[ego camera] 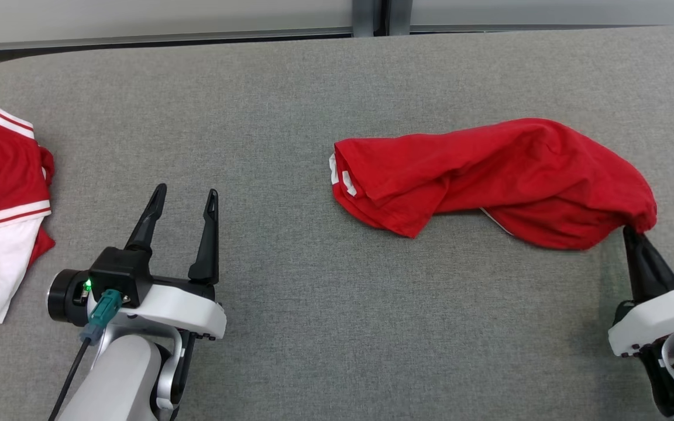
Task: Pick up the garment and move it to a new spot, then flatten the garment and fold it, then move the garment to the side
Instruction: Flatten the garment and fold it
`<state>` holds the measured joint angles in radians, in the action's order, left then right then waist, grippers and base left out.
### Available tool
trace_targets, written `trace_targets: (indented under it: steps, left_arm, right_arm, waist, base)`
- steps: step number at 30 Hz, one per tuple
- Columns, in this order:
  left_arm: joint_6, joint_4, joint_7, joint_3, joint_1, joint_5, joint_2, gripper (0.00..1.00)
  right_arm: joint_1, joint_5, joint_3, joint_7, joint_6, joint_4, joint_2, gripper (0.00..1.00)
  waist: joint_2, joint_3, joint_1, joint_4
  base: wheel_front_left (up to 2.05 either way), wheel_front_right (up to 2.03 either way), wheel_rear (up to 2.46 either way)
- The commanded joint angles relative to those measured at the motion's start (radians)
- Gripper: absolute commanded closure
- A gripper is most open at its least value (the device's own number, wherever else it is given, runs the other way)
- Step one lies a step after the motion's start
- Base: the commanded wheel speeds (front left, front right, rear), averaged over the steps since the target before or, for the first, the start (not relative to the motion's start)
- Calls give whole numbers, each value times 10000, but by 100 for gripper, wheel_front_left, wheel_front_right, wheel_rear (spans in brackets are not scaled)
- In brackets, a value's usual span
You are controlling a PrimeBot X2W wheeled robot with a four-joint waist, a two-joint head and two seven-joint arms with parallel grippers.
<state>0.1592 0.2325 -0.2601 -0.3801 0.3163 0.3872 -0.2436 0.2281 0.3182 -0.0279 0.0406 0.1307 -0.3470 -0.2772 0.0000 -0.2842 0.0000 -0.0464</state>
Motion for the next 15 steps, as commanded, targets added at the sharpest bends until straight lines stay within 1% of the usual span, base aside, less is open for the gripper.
trace_targets:
  steps: [1,5,6,7,8,12,15]
  left_arm:
    - [21,35,-57,50,177,-70,-13,0]
    - [49,56,-63,100,132,-93,48,0]
    - [54,54,-57,118,108,-95,64,0]
    - [52,40,-58,138,83,-104,78,0]
    - [52,32,-59,164,57,-104,81,0]
    - [33,14,-61,236,-115,-172,123,0]
    - [15,19,-62,298,-252,-173,138,0]
  right_arm:
    - [124,71,-41,125,-1,-339,50,100]
    - [235,156,-85,366,-1,-930,186,100]
    - [263,193,-92,477,-1,-1075,233,69]
    - [294,277,-103,557,-1,-1182,301,25]
    - [318,308,-108,647,-1,-1280,329,0]
    - [172,478,17,1022,1,-1391,448,0]
    - [-161,502,157,1212,-1,-1236,475,0]
  waist:
    - [0,-41,0,-33]
    - [0,-65,0,-2]
    - [0,-65,0,12]
    - [0,-64,0,25]
    - [0,-55,0,44]
    - [0,85,0,116]
    - [0,256,0,157]
  base:
    - [0,0,0]
    - [0,0,0]
    - [0,0,0]
    - [0,0,0]
    - [0,0,0]
    - [0,0,0]
    - [0,0,0]
